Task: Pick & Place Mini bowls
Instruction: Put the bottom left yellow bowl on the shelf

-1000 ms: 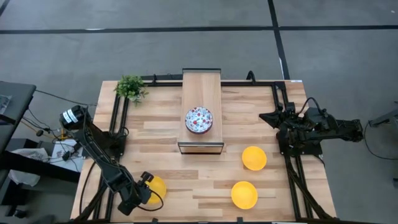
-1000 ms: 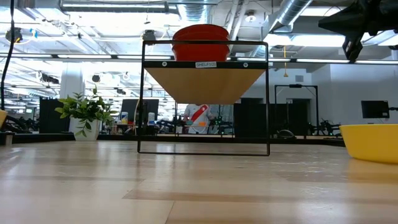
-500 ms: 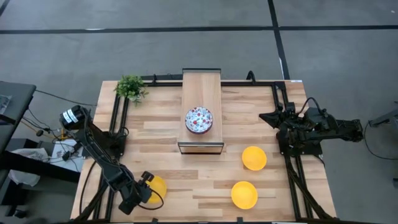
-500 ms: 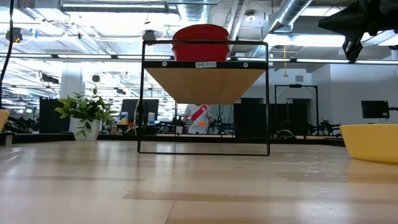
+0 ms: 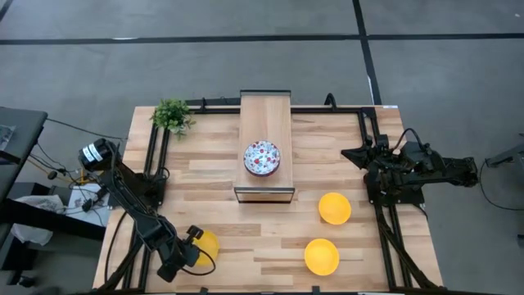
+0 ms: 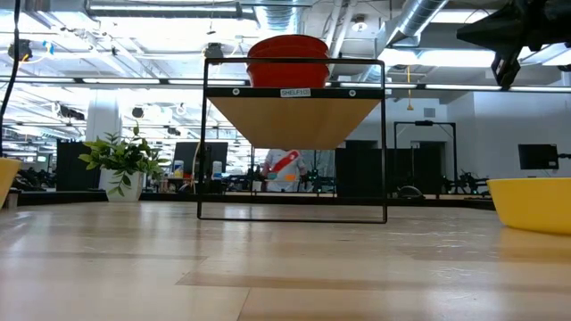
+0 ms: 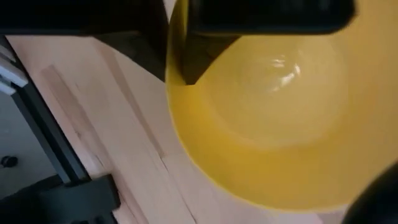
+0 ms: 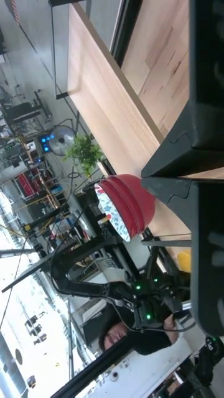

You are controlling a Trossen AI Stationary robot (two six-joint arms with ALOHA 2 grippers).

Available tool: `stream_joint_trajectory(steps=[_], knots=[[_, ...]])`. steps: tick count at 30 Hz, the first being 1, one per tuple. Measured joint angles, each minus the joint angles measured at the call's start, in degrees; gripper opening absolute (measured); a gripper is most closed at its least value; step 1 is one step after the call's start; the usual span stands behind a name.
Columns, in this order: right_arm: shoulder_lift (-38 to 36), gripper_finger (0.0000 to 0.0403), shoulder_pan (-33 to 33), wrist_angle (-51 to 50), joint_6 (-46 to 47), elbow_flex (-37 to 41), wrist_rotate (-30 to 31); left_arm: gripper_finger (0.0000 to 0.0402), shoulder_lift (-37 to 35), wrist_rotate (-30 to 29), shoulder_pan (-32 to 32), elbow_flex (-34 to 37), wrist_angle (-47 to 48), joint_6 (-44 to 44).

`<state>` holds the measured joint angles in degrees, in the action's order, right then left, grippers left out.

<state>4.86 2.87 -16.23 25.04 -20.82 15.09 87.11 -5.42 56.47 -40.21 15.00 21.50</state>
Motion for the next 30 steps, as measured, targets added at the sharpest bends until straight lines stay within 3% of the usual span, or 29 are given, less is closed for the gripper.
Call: stream_joint_trajectory(steps=[12, 22, 30], knots=[[-0.02, 0.0, 0.0, 0.01, 0.01, 0.0, 0.0, 0.0006, -2.61, 0.78, -0.58, -0.01, 0.34, 3.32], [-0.02, 0.0, 0.0, 0.0, 0.01, 0.0, 0.02, 0.0004, -12.81, 1.25, -4.39, 0.07, 4.7, 6.48], [0.0, 0.0, -0.01, -0.02, -0.01, 0.0, 0.01, 0.0003, -22.81, -4.12, -9.63, 0.07, 5.21, 7.79]])
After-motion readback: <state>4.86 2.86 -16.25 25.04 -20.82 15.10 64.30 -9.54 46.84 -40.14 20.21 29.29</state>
